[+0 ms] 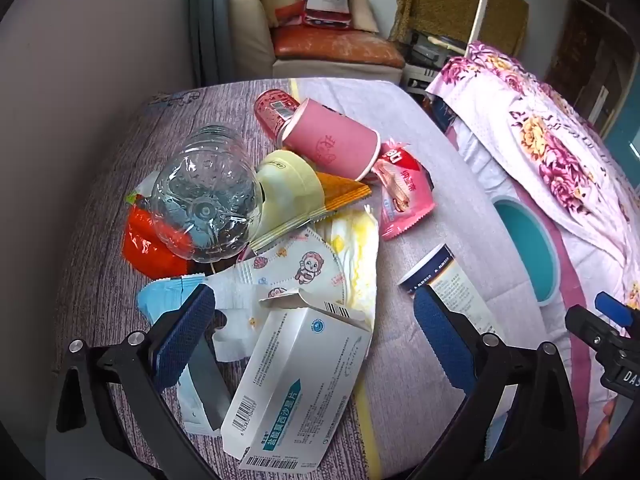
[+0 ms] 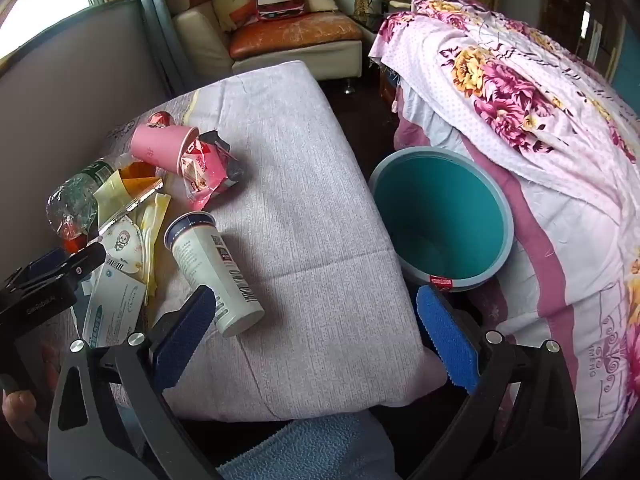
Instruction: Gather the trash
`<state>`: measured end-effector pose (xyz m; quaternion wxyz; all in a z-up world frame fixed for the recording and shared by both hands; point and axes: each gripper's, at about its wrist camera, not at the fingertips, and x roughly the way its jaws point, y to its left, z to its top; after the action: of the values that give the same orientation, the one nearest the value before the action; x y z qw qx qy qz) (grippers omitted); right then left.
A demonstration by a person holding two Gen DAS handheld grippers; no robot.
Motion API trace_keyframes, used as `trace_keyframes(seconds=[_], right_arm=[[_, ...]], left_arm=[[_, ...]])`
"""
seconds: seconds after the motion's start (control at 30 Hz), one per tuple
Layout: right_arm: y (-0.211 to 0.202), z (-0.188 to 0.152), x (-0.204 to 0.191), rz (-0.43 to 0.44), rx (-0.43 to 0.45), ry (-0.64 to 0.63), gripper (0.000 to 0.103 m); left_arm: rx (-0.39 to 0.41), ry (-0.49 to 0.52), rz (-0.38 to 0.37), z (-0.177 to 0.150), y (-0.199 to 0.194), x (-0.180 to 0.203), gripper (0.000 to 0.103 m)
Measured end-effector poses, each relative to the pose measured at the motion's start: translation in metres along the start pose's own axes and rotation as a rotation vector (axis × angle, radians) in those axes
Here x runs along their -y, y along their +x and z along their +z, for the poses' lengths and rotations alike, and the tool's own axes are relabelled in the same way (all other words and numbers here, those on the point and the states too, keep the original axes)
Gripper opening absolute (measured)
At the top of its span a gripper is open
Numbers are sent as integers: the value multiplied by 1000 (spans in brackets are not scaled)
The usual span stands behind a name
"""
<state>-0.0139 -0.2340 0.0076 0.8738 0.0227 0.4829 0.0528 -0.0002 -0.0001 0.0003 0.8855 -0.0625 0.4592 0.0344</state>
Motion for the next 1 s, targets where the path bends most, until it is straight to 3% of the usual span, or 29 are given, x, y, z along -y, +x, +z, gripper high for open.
trace_keyframes(seconds=[1.0], right_arm=[[1,3,-3,-36,-20,-16,97]], left_arm=[[-4,0,-5,-2,-6,-6,99]])
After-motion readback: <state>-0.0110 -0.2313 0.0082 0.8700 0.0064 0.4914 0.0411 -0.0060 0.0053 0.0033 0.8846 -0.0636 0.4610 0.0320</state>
